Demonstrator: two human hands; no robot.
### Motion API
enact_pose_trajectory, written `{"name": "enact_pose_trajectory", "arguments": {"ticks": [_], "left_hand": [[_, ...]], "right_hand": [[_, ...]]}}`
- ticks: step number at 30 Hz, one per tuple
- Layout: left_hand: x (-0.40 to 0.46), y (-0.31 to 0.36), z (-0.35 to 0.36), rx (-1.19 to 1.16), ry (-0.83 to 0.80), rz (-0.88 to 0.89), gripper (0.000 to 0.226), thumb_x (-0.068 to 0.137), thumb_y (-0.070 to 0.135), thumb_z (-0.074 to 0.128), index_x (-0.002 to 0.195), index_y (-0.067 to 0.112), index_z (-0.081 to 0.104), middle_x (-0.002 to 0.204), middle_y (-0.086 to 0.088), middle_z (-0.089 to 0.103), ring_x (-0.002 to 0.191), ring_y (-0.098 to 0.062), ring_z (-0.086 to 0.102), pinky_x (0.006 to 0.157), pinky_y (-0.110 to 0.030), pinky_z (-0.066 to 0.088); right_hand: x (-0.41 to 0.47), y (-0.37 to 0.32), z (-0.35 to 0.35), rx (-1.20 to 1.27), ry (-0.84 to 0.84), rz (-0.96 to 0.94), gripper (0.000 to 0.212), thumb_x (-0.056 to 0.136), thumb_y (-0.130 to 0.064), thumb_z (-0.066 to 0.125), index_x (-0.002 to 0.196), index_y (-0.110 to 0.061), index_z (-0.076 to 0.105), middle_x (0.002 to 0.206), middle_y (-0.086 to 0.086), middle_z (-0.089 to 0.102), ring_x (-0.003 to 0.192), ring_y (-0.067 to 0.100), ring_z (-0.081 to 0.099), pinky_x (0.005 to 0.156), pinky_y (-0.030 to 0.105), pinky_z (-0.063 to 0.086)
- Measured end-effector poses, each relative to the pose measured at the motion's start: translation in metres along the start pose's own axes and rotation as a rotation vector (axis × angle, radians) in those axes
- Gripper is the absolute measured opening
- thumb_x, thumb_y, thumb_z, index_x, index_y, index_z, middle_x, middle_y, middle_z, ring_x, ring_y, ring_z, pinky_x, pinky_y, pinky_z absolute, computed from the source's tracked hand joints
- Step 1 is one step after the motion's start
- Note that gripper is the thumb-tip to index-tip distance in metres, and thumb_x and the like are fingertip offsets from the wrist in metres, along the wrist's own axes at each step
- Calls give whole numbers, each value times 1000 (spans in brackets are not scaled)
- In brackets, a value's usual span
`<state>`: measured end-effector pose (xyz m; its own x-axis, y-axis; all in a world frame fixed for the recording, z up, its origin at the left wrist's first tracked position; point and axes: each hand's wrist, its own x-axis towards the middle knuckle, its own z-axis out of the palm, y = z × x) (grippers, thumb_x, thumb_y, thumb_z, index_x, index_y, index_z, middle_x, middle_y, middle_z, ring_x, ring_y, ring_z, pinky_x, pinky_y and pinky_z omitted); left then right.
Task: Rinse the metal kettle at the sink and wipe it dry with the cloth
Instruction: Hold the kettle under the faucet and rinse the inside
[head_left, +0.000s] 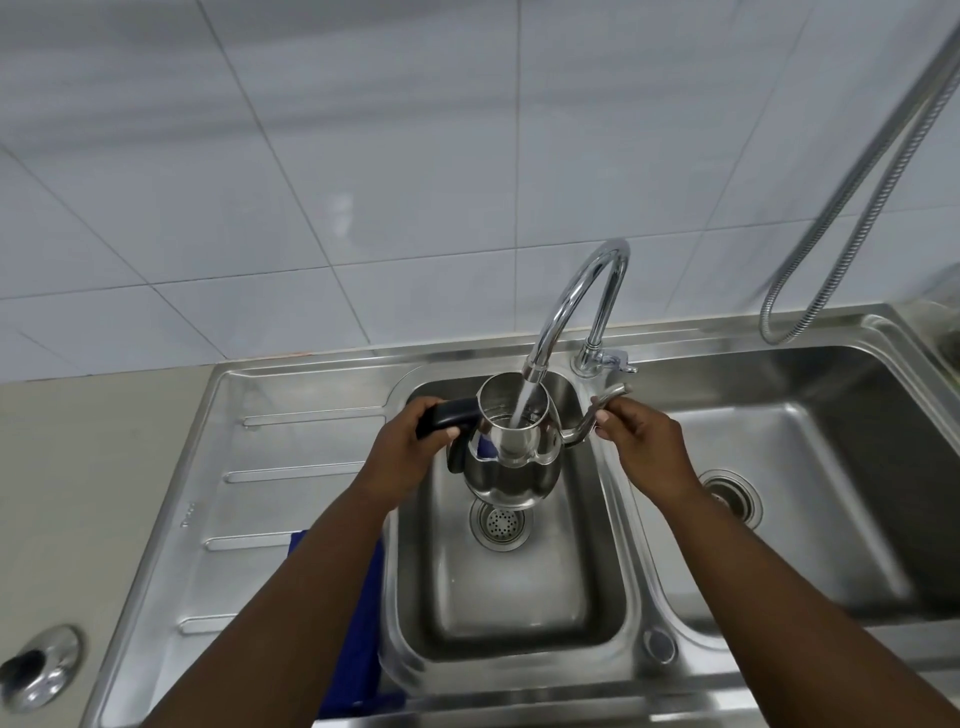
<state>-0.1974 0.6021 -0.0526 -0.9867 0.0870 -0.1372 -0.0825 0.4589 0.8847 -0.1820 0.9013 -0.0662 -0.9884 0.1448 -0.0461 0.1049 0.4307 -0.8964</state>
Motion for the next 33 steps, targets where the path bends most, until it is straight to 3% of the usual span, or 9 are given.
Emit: {"name": "enact_pose_trajectory", "arguments": {"ticks": [9, 19, 33], "left_hand": [[6, 4, -1, -5, 6, -13, 27, 88, 17, 66, 114, 21, 58, 100, 6, 65, 95, -4, 59, 77, -15, 43], [6, 1, -2, -25, 6, -2, 27, 88, 16, 67, 114, 19, 59, 101, 1, 65, 96, -10, 60, 79, -19, 44], [8, -3, -2, -19, -5, -9, 28, 88, 18, 67, 115, 21, 58, 104, 2, 65, 99, -10, 60, 80, -20, 45]], "right_hand": [[7, -4, 1, 2, -2, 1, 12, 94, -15, 61, 96, -11, 72, 89, 7, 77, 86, 14, 74, 92, 45, 57], [8, -4, 3, 6, 2, 1, 11, 94, -15, 61, 95, -9, 71, 89, 9, 76, 88, 18, 74, 92, 46, 57], [8, 0, 5, 9, 9, 14, 10, 94, -16, 61, 94, -12, 71, 88, 5, 77, 86, 10, 74, 91, 46, 57]]}}
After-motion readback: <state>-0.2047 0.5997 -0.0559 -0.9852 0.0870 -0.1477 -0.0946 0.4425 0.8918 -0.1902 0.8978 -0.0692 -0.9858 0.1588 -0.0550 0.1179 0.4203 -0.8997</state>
